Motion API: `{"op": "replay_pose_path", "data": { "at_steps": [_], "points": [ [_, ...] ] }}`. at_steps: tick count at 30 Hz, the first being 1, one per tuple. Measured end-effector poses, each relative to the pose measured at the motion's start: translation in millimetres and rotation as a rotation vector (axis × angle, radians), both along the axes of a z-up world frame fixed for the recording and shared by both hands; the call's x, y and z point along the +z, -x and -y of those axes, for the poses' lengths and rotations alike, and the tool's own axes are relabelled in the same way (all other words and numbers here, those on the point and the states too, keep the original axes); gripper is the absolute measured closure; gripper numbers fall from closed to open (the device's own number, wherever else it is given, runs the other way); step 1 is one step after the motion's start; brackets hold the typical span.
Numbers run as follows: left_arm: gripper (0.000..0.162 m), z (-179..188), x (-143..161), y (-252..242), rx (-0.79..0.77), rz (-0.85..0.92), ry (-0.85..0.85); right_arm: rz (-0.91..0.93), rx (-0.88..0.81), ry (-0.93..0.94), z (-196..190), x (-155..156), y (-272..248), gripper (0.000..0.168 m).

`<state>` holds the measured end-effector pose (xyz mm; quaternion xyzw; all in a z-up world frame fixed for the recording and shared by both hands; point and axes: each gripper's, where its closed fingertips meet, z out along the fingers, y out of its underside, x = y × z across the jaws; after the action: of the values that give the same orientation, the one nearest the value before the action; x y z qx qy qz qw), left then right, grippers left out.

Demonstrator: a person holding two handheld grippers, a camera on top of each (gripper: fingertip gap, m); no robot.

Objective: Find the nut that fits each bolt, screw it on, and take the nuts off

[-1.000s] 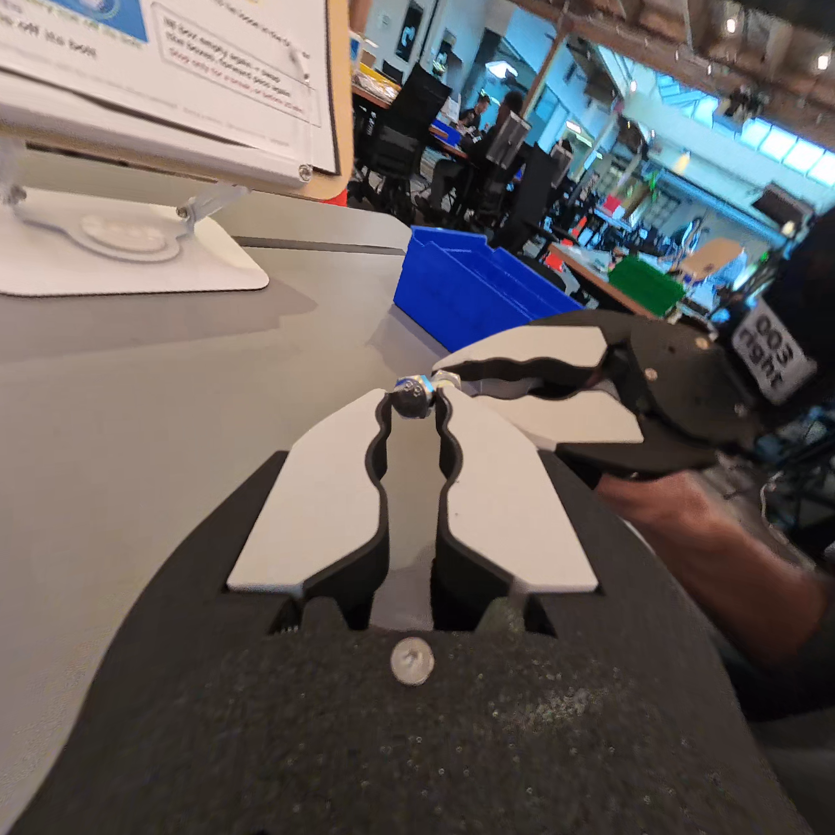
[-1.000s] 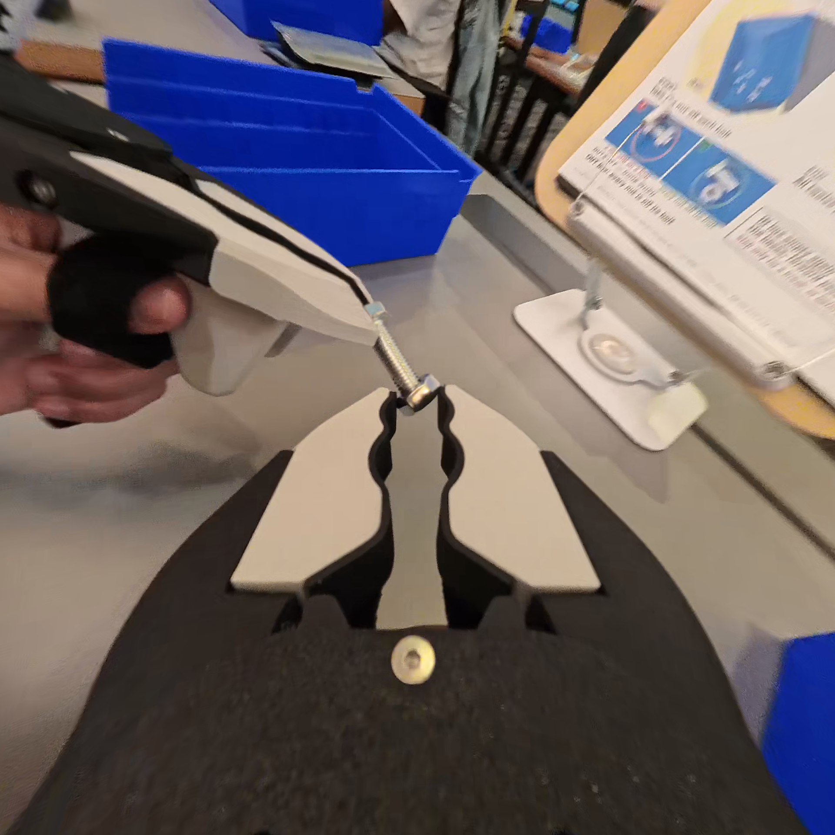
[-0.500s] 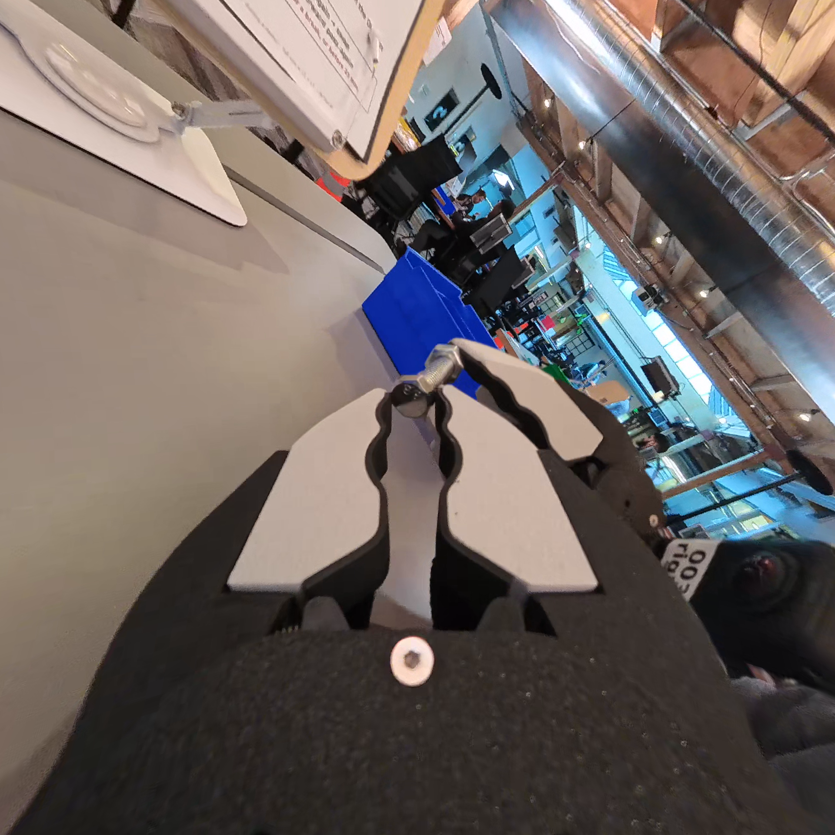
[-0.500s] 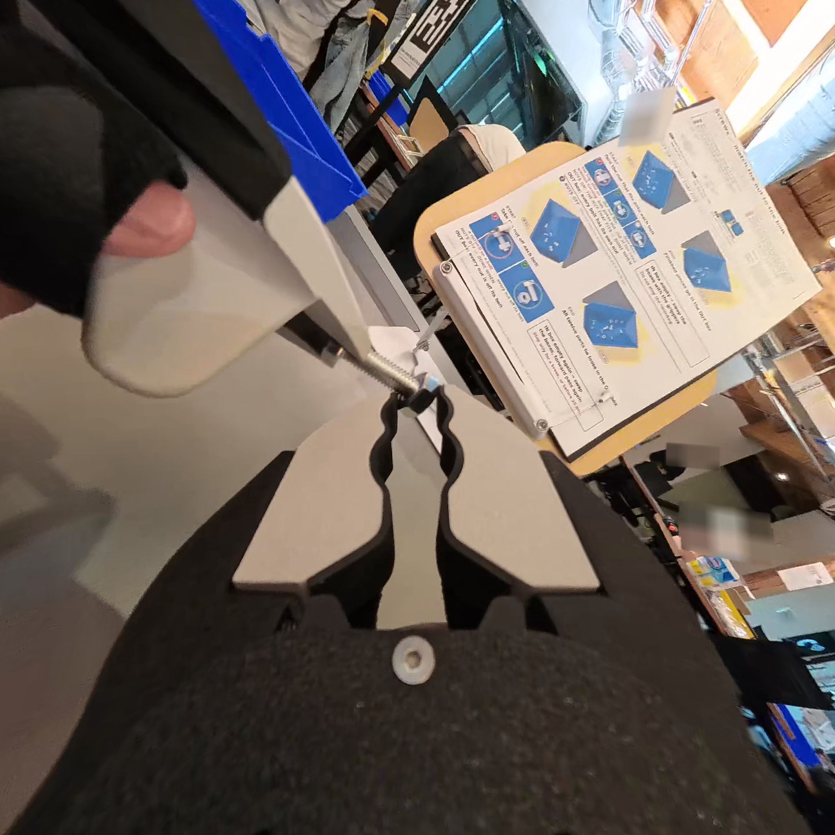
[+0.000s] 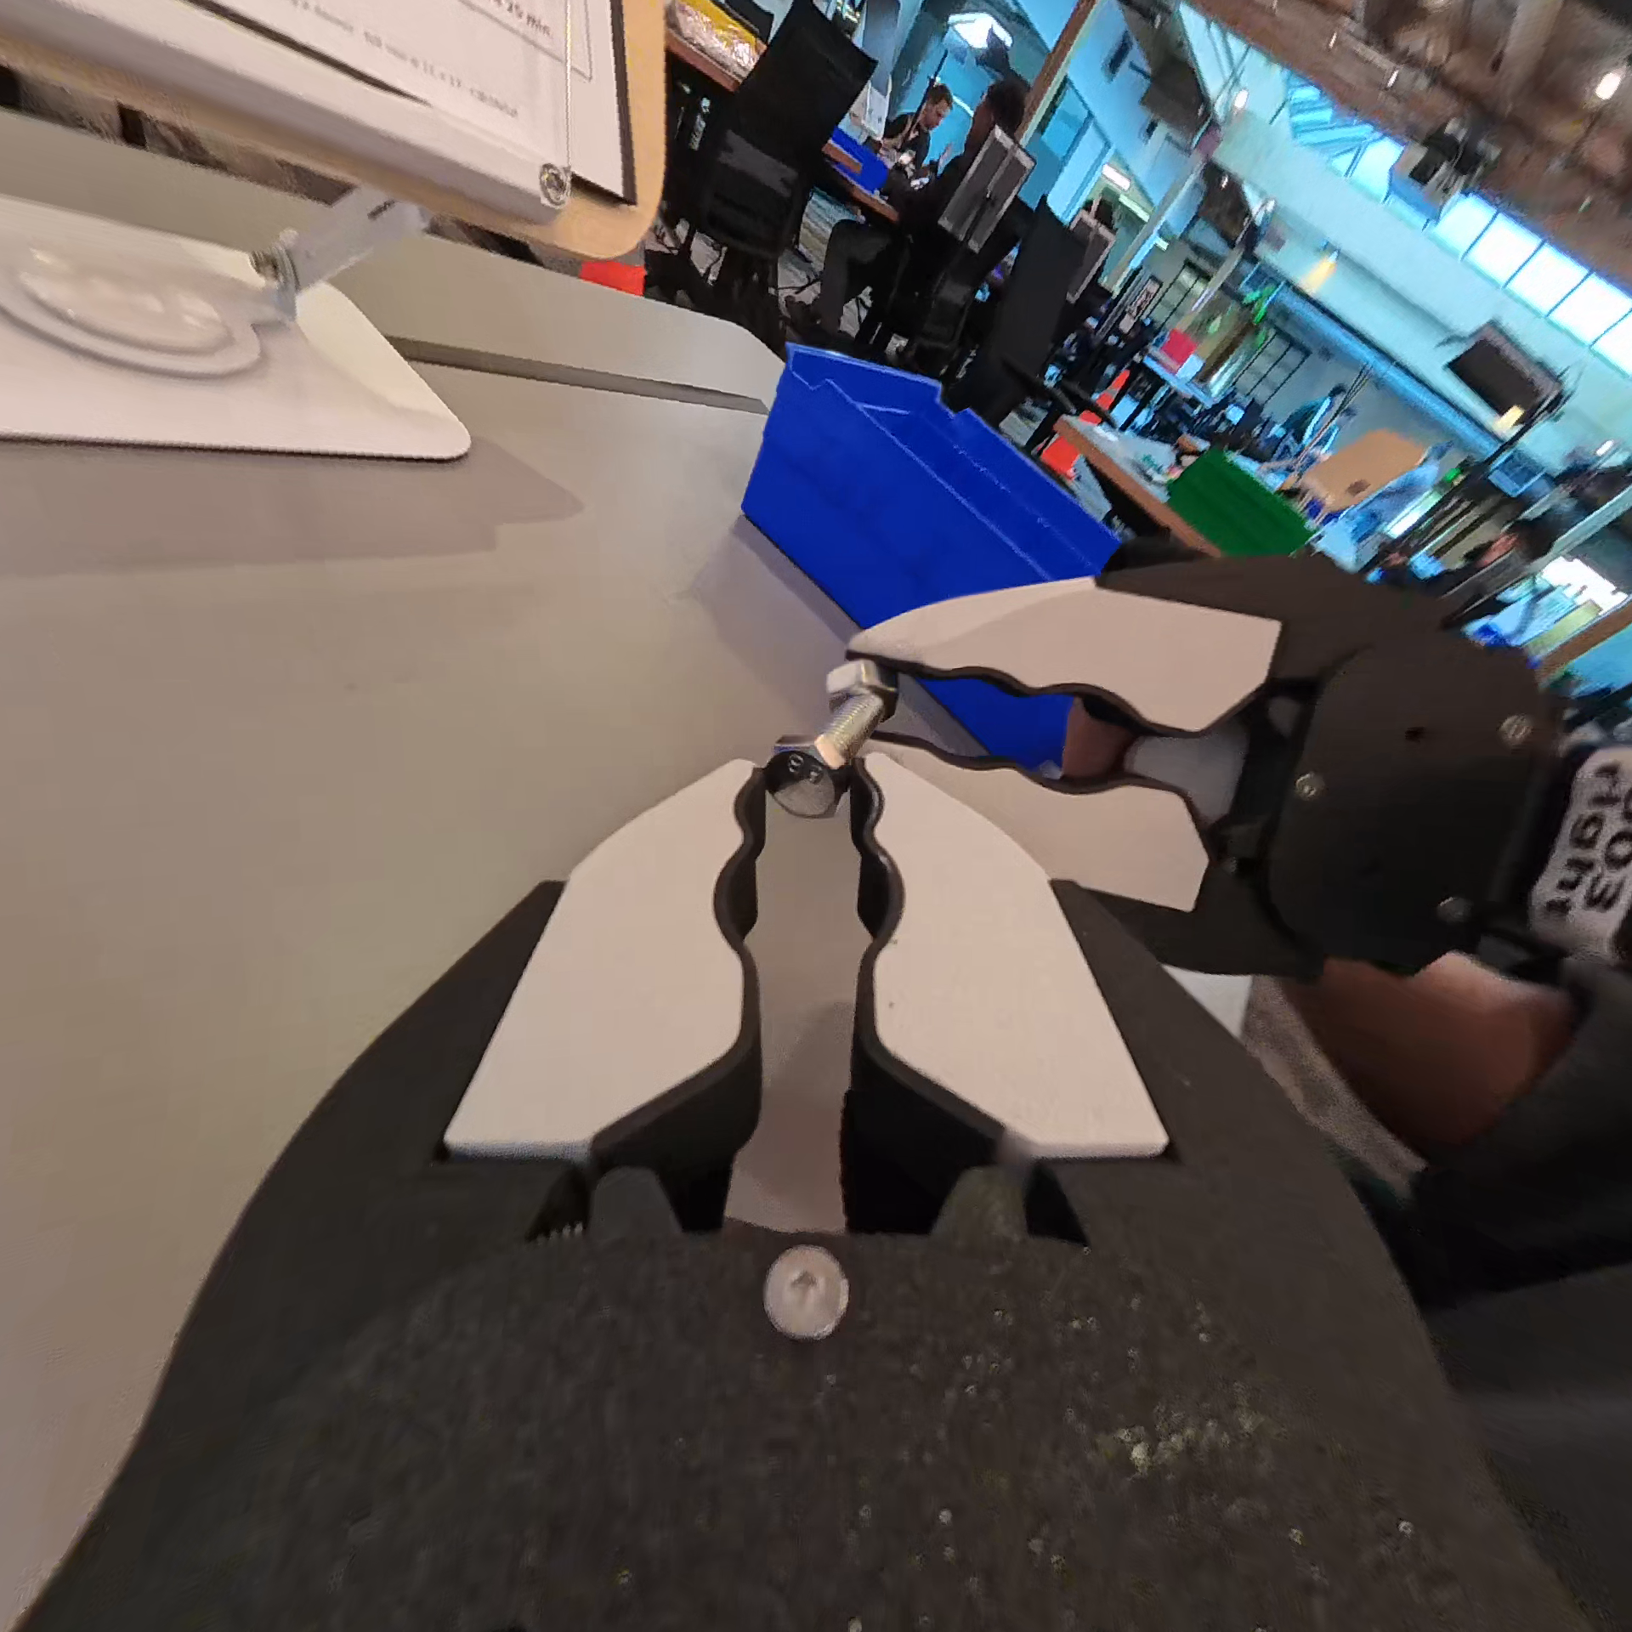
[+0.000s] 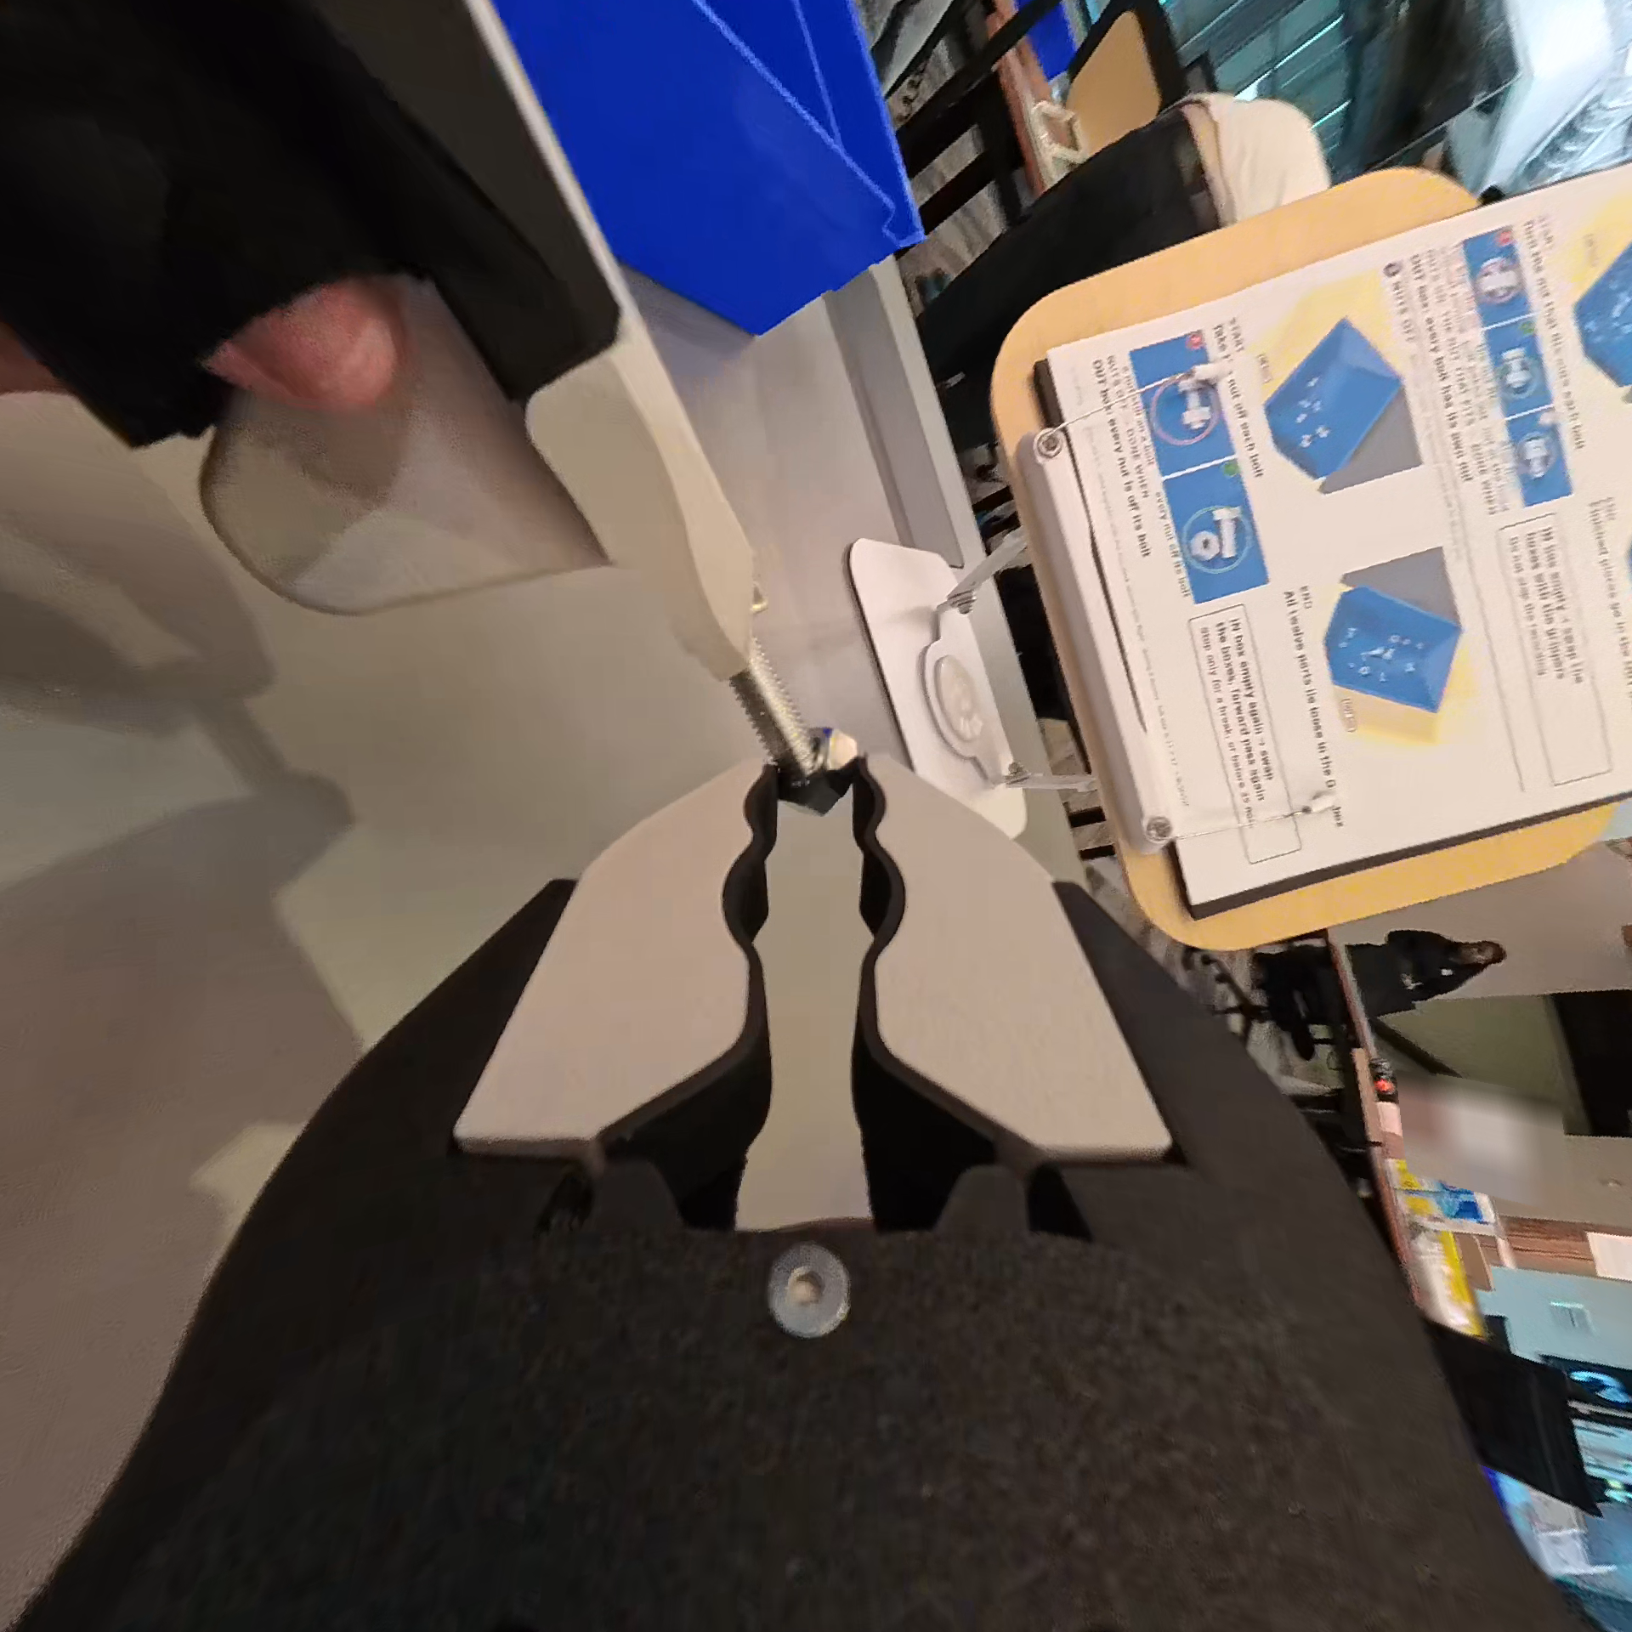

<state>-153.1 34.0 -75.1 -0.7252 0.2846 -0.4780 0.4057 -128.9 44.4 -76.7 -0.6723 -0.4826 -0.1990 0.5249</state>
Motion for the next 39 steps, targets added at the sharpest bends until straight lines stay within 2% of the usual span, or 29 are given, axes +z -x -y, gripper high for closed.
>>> {"op": "replay_pose_path", "data": {
  "at_steps": [6, 13, 19, 23, 26, 30, 34, 37, 39],
  "points": [
    [0.145, 1.4, -0.8, 0.8, -0.017, -0.104, -0.208, -0.135, 0.040, 0.214, 6.3, -11.2, 3.6, 0.152],
    [0.145, -0.9, -7.1, 2.4, -0.062, -0.080, -0.129, -0.333, 0.116, 0.380, 7.2, -22.2, 8.1, 0.151],
    [0.144, 10.1, -31.4, 4.0, -0.220, -0.070, 0.122, -0.434, 0.229, 0.591, 19.6, -42.7, 11.2, 0.151],
    [0.144, 15.6, -38.5, 4.6, -0.322, 0.032, 0.393, -0.570, 0.336, 0.816, 32.3, -55.5, 13.5, 0.151],
    [0.144, 9.0, -34.4, 10.5, -0.332, 0.152, 0.525, -0.478, 0.317, 0.802, 28.3, -73.2, -2.9, 0.152],
    [0.144, 7.9, -31.0, 17.2, -0.319, 0.094, 0.366, -0.485, 0.216, 0.914, 24.0, -89.1, -12.9, 0.152],
    [0.144, 6.8, -30.9, 25.2, -0.279, -0.063, 0.144, -0.463, 0.143, 1.012, 17.4, -115.0, -21.4, 0.152],
    [0.144, 8.0, -30.0, 31.0, -0.263, -0.127, 0.040, -0.501, 0.143, 1.038, 13.6, -114.2, -24.7, 0.154],
    [0.144, 10.6, -30.5, 33.2, -0.261, -0.156, -0.006, -0.484, 0.127, 1.027, 11.6, -113.5, -29.7, 0.146]
  ]
}}
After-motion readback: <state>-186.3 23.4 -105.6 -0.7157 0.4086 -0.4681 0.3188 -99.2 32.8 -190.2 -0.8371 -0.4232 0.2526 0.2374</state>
